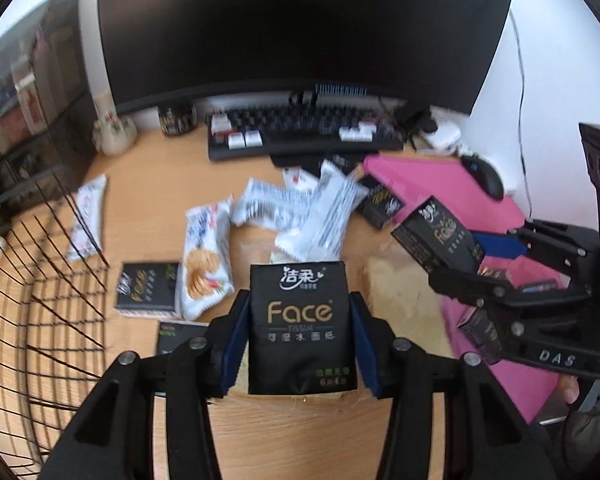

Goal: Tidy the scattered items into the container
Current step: 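Carry both tissue packs to the wire basket and release them inside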

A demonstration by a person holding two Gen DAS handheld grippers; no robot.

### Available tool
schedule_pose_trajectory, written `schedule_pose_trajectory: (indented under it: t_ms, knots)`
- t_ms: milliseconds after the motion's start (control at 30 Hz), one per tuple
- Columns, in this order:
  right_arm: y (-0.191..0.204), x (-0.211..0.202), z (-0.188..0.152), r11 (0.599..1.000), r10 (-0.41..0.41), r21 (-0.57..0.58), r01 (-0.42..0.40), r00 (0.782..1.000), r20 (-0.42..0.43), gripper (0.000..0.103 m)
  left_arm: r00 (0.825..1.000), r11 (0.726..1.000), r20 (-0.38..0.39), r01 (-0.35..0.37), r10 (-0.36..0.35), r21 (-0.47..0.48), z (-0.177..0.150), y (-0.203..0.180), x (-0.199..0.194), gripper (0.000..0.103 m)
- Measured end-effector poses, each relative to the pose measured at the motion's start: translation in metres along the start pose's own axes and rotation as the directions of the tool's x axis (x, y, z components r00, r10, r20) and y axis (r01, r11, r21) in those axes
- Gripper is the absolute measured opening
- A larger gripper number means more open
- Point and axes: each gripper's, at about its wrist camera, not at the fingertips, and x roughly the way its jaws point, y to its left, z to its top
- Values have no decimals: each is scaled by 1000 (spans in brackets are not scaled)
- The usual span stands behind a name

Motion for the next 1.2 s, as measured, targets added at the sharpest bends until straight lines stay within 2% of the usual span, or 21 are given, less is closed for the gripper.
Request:
schedule_pose_trajectory:
  t_ms: [167, 333, 400, 500, 700, 833, 900, 933, 1033, 1200]
  knots:
    - [33, -31, 24, 997, 56, -52, -52, 995, 82, 47, 994, 998, 85, -60, 63, -26, 10, 17, -51, 53]
    - [94, -38, 54, 976, 182, -147, -163, 975, 127, 48, 970, 976, 126, -193, 206, -105, 0, 71, -103, 53]
    - [125, -32, 66, 959, 234, -188, -210, 966, 114, 48, 958, 958, 116, -245, 263, -151, -10, 97, -117, 53]
    - [171, -19, 77, 933, 295, -241, -267, 952, 84, 48, 947, 933, 82, -289, 312, -213, -27, 134, -126, 53]
    - [241, 12, 81, 886, 367, -307, -347, 930, 7, 48, 939, 905, 16, -327, 344, -271, -53, 181, -120, 53]
    - [256, 29, 79, 885, 360, -308, -350, 933, -25, 49, 928, 894, -6, -360, 371, -267, -60, 193, -114, 55]
    - [261, 35, 78, 890, 339, -313, -332, 940, -34, 53, 920, 886, -16, -381, 391, -262, -66, 195, -113, 64]
    - [261, 36, 79, 893, 334, -311, -326, 942, -31, 55, 919, 885, -15, -383, 393, -265, -66, 196, -113, 65]
    - [258, 37, 80, 899, 323, -306, -313, 946, -19, 65, 924, 885, -9, -369, 382, -282, -68, 201, -114, 66]
    - [243, 26, 80, 908, 331, -275, -317, 944, 5, 65, 930, 893, 10, -350, 368, -282, -65, 193, -118, 67]
